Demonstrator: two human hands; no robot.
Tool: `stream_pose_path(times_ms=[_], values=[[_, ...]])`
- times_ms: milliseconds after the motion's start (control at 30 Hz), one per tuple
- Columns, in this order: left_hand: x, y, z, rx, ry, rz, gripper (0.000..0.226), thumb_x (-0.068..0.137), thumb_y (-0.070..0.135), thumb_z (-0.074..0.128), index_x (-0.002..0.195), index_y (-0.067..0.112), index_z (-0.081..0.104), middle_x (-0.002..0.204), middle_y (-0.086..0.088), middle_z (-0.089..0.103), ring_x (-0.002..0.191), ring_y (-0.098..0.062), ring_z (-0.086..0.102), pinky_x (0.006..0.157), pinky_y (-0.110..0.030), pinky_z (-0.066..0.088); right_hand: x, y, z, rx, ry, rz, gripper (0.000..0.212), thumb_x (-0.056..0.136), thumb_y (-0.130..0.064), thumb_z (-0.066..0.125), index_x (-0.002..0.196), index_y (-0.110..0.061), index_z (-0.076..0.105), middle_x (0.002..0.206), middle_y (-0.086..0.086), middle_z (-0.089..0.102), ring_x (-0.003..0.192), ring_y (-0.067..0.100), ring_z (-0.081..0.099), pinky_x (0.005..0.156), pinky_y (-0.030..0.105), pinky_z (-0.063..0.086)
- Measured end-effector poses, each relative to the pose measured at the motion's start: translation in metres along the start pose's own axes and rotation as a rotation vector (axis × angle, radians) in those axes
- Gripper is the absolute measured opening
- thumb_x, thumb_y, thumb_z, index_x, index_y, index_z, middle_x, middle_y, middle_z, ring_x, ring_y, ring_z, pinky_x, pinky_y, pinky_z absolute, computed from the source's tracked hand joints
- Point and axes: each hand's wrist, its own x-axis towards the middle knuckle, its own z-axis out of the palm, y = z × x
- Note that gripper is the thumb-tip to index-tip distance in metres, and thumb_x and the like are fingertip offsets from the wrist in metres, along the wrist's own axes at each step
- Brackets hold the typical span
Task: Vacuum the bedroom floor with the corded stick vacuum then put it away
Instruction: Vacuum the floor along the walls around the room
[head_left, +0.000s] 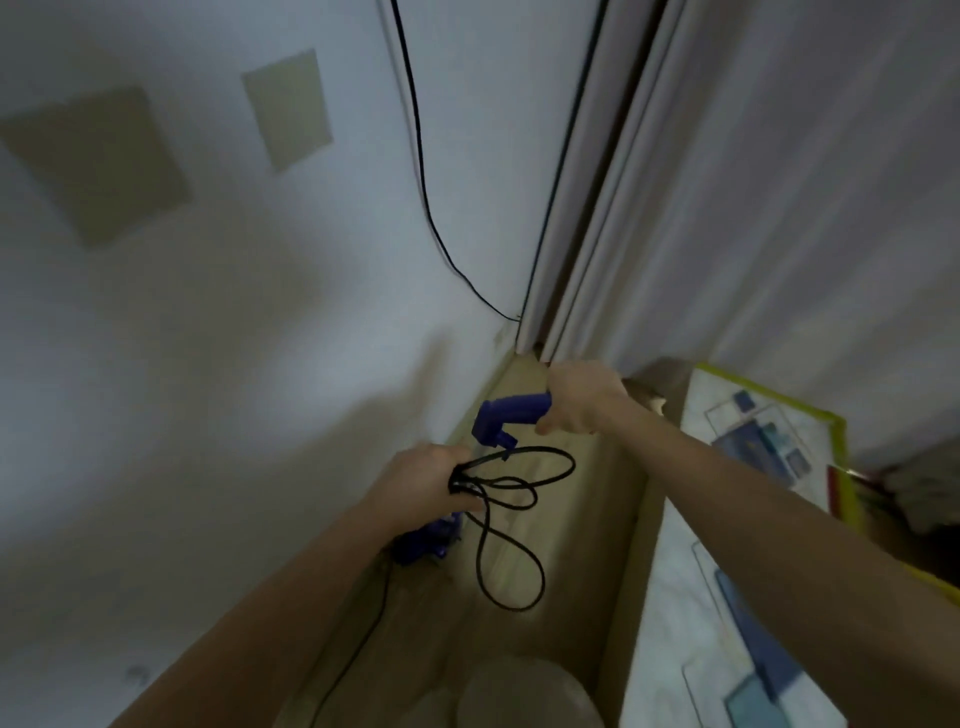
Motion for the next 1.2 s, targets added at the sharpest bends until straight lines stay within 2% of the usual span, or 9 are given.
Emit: stream_pose_path(times_ms=[200, 300, 433, 633, 800, 867, 967, 1067, 1200], values=[[-0.025, 0.011, 0.007, 0.001, -0.104, 0.136, 0.028, 0.088, 0.057, 0.057, 0.075, 0.042, 0.037, 0.068, 0.016, 0.049, 0.061, 0.002, 0.047, 0.053, -0.014, 0.031, -0.046, 0.005, 0.026, 0.017, -0.045, 0.012, 0.042, 0.081, -0.05, 0.068, 0.104, -0.016, 0.064, 0.087, 0.0, 0.063, 0.082, 0.016, 0.061, 0.08, 0.032, 0.055], [-0.028, 0.012, 0.022, 0.096, -0.174, 0.15, 0.025, 0.092, 0.055, 0.051, 0.084, 0.033, 0.043, 0.075, 0.011, 0.055, 0.068, -0.005, 0.053, 0.06, -0.019, 0.041, -0.058, 0.009, 0.033, 0.034, -0.064, -0.047, 0.039, 0.083, -0.05, 0.066, 0.104, -0.018, 0.063, 0.085, -0.002, 0.06, 0.082, 0.015, 0.059, 0.082, 0.034, 0.054], [-0.025, 0.019, 0.047, 0.146, -0.205, 0.062, 0.036, 0.092, 0.057, 0.05, 0.087, 0.021, 0.052, 0.08, 0.002, 0.061, 0.072, -0.013, 0.059, 0.068, -0.031, 0.05, -0.071, 0.022, 0.043, 0.057, -0.045, -0.046, 0.037, 0.083, -0.05, 0.066, 0.103, -0.019, 0.063, 0.084, -0.003, 0.06, 0.083, 0.016, 0.06, 0.081, 0.034, 0.053], [-0.015, 0.034, 0.072, -0.027, -0.201, -0.068, 0.023, 0.09, 0.044, 0.06, 0.086, 0.022, 0.06, 0.083, 0.001, 0.065, 0.075, -0.013, 0.062, 0.073, -0.032, 0.053, -0.1, 0.05, 0.07, 0.099, -0.028, -0.009, 0.032, 0.084, -0.048, 0.066, 0.1, -0.021, 0.058, 0.079, -0.005, 0.057, 0.078, 0.015, 0.058, 0.073, 0.028, 0.048], [-0.017, 0.047, 0.089, -0.033, -0.117, -0.071, 0.016, 0.093, 0.038, 0.058, 0.099, 0.024, 0.059, 0.088, 0.003, 0.065, 0.08, -0.012, 0.063, 0.077, -0.031, 0.054, -0.106, 0.056, 0.086, 0.137, 0.011, 0.008, 0.032, 0.083, -0.046, 0.066, 0.095, -0.016, 0.064, 0.08, -0.001, 0.063, 0.074, 0.016, 0.061, 0.07, 0.029, 0.053], [-0.028, 0.049, 0.095, -0.087, -0.075, -0.085, 0.017, 0.094, 0.038, 0.056, 0.106, 0.026, 0.059, 0.089, 0.004, 0.066, 0.08, -0.013, 0.065, 0.077, -0.032, 0.055, -0.107, 0.058, 0.094, 0.166, 0.006, 0.012, 0.031, 0.084, -0.046, 0.067, 0.095, -0.017, 0.063, 0.08, -0.001, 0.062, 0.074, 0.015, 0.06, 0.071, 0.029, 0.053], [-0.045, 0.048, 0.103, -0.218, -0.052, -0.136, 0.028, 0.093, 0.036, 0.059, 0.11, 0.015, 0.064, 0.094, -0.004, 0.069, 0.085, -0.019, 0.066, 0.08, -0.035, 0.055, -0.103, 0.059, 0.1, 0.162, -0.002, -0.004, 0.031, 0.084, -0.047, 0.065, 0.093, -0.017, 0.064, 0.075, -0.002, 0.06, 0.071, 0.015, 0.06, 0.072, 0.03, 0.054], [-0.057, 0.045, 0.105, -0.293, -0.013, -0.19, 0.03, 0.093, 0.041, 0.055, 0.098, 0.013, 0.067, 0.075, -0.002, 0.065, 0.062, -0.011, 0.06, 0.058, -0.014, 0.047, -0.092, 0.059, 0.096, 0.15, -0.016, -0.024, 0.035, 0.084, -0.051, 0.064, 0.092, -0.017, 0.061, 0.074, -0.002, 0.058, 0.074, 0.017, 0.061, 0.076, 0.034, 0.055], [-0.068, 0.049, 0.106, -0.378, -0.042, -0.238, 0.033, 0.093, 0.047, 0.052, 0.079, 0.019, 0.063, 0.063, -0.002, 0.058, 0.049, -0.002, 0.048, 0.047, -0.014, 0.036, -0.086, 0.055, 0.093, 0.128, -0.007, -0.071, 0.034, 0.083, -0.05, 0.065, 0.094, -0.02, 0.055, 0.071, -0.004, 0.052, 0.073, 0.016, 0.057, 0.075, 0.031, 0.052]])
